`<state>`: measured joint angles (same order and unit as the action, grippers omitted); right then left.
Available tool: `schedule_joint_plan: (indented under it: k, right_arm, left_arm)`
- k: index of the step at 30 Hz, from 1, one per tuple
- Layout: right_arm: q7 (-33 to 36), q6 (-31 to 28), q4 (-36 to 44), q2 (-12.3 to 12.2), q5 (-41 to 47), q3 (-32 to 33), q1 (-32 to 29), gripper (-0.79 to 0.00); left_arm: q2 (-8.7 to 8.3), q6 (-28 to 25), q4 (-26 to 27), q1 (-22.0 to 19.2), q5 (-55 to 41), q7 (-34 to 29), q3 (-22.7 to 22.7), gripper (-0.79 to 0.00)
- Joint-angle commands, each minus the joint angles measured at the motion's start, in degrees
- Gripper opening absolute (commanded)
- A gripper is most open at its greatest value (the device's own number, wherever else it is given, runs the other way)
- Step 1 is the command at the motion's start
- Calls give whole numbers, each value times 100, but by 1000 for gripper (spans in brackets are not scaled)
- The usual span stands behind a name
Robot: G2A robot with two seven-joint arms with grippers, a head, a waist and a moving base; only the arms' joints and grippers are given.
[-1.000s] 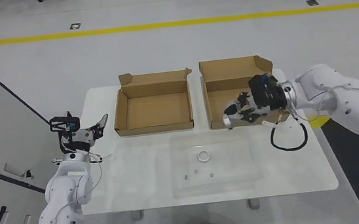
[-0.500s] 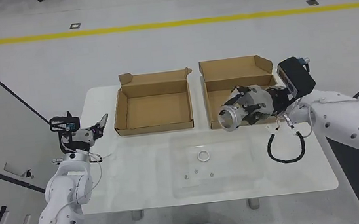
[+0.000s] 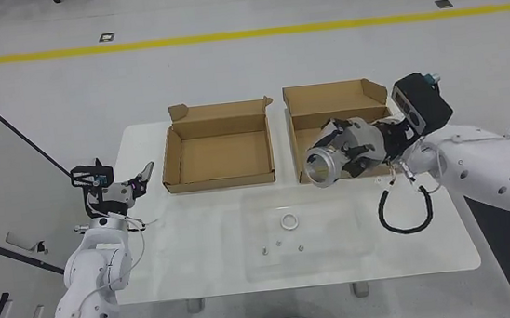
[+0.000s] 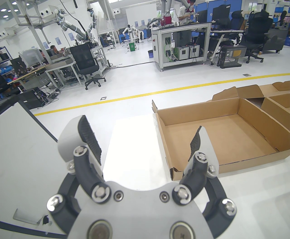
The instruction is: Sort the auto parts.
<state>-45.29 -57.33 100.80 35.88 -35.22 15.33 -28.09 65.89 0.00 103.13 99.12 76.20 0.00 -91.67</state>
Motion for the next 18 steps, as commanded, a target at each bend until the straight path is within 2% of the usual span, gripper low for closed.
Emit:
schedule_joint_plan:
  k: [1,18]
  right_arm:
    - [4,-67,111,24,306,104,-54,-785]
    - [300,-67,942,482,2391,-112,153,-785]
  left_arm:
    - [0,0,0,0,0,0,0,0]
    - [0,0,0,0,0,0,0,0]
